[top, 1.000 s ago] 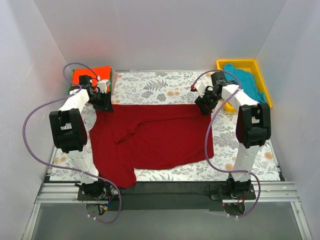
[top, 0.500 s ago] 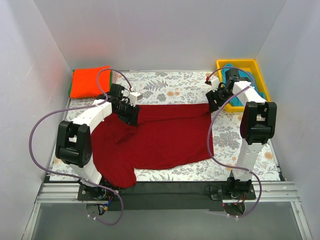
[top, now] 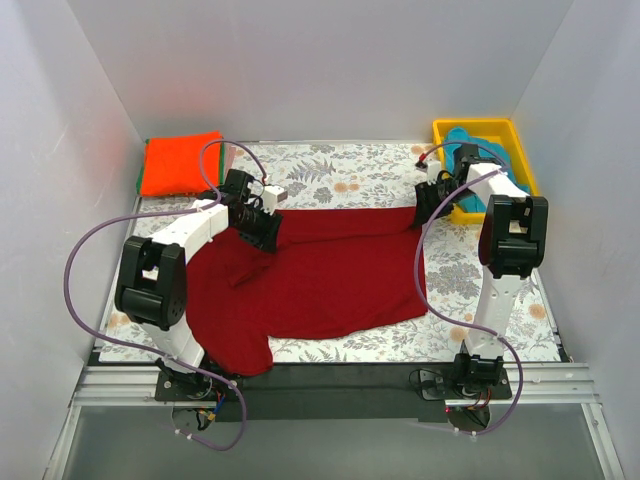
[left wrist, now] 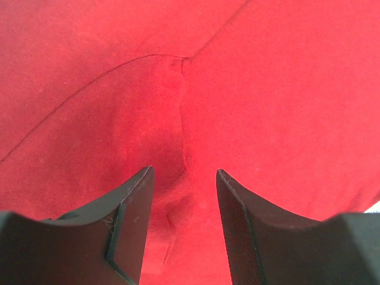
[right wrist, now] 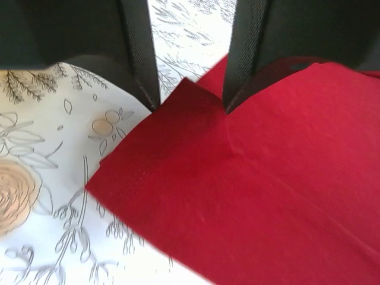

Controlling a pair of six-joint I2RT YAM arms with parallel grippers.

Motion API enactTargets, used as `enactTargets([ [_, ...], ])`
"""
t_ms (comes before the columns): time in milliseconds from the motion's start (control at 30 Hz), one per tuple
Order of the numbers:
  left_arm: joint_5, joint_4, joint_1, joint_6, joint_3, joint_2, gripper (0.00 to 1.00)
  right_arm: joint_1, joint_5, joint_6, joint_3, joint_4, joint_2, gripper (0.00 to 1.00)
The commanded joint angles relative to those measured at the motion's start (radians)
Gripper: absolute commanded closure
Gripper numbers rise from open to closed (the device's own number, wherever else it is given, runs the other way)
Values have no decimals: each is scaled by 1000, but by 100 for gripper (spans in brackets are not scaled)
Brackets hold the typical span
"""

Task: Fold and stack the t-shirts
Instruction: Fold the tshirt

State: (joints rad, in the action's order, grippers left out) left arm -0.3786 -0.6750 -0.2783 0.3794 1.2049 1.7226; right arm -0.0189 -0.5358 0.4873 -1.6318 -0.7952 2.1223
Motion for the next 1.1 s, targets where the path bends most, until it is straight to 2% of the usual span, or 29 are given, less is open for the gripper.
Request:
enactTargets([
  [0, 17, 22, -4, 0, -5, -8, 55, -1, -110, -47, -88, -13, -2, 51],
  [100, 20, 23, -4, 0, -4, -1, 55, -1, -136, -62, -120, -16, 1, 57],
  [233, 30, 25, -4, -2, 11, 14, 56, -1, -110, -59, -137, -25, -2, 69],
  [267, 33, 26, -2, -4, 13, 17, 57, -1, -104, -58, -140, -27, -4, 77],
  [367, 43, 26, -4, 7, 27, 34, 59, -1, -78, -49, -151, -36, -2, 85],
  [600, 50, 12, -4, 4, 38, 54, 58, -1, -29, 36, -125, -96, -25, 91],
  [700, 50, 15, -4, 0, 35, 58, 57, -1, 13, 91, -79, -102, -51, 89],
  [900, 55, 17, -4, -7, 44, 71, 57, -1, 92, 145, -51, -105, -68, 75],
  [933, 56, 15, -4, -7, 50, 72, 57, -1, 114, 151, -51, -104, -70, 66],
  [1000, 50, 8, -4, -11, 56, 72, 57, -1, 138, 163, -49, -104, -76, 60],
  [1033, 49, 6, -4, -14, 62, 72, 56, -1, 158, 178, -49, -101, -81, 51],
  [1067, 47, 0, -2, -16, 62, 72, 56, 0, 161, 186, -48, -99, -90, 47],
])
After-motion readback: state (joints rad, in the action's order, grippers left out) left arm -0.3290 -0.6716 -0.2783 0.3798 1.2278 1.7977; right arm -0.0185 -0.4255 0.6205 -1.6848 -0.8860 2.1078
